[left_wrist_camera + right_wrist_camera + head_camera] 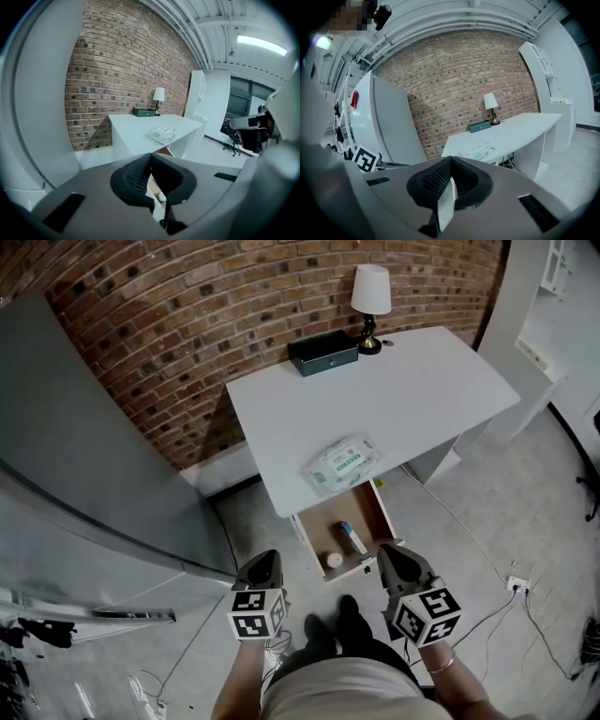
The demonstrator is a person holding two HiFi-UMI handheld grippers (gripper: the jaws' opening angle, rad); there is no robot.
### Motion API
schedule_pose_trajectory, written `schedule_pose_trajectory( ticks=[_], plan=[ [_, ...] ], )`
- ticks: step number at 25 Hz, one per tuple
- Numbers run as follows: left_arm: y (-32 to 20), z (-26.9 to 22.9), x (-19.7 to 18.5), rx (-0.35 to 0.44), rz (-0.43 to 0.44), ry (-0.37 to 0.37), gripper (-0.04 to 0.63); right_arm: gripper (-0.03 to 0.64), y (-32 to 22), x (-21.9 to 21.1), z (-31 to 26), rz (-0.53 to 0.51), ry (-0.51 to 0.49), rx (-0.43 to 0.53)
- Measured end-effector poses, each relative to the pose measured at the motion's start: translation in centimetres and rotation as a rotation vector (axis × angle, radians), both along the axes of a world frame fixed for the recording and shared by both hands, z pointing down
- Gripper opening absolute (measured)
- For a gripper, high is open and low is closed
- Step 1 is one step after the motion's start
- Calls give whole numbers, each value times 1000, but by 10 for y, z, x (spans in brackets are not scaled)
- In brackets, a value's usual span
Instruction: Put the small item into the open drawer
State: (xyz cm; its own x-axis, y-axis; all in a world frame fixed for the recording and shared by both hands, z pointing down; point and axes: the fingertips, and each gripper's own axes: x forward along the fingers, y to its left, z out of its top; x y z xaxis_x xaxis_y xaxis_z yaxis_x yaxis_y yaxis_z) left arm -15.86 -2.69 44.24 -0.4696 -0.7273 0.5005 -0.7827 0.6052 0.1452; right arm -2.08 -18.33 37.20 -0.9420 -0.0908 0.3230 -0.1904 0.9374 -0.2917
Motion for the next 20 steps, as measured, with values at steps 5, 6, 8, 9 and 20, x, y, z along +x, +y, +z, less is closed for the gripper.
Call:
schedule_pose_trajectory(
  ticks=[5, 6, 8, 9, 20],
  plan=[
    [4, -4, 3, 1, -6, 1, 21, 6, -1, 4, -3, 0, 0, -3],
    [4, -5, 3, 2, -7, 0, 21, 6, -1, 5, -4, 0, 1, -2],
    [6, -6, 4, 4, -9, -1, 21, 6, -1, 5, -4, -2, 5, 1],
    [6, -6, 4, 5, -11, -1, 21, 6, -1, 5, -4, -2, 7, 2],
    [2, -7, 4, 4, -14, -4, 21, 6, -7, 2, -2, -11, 21, -1]
  ],
)
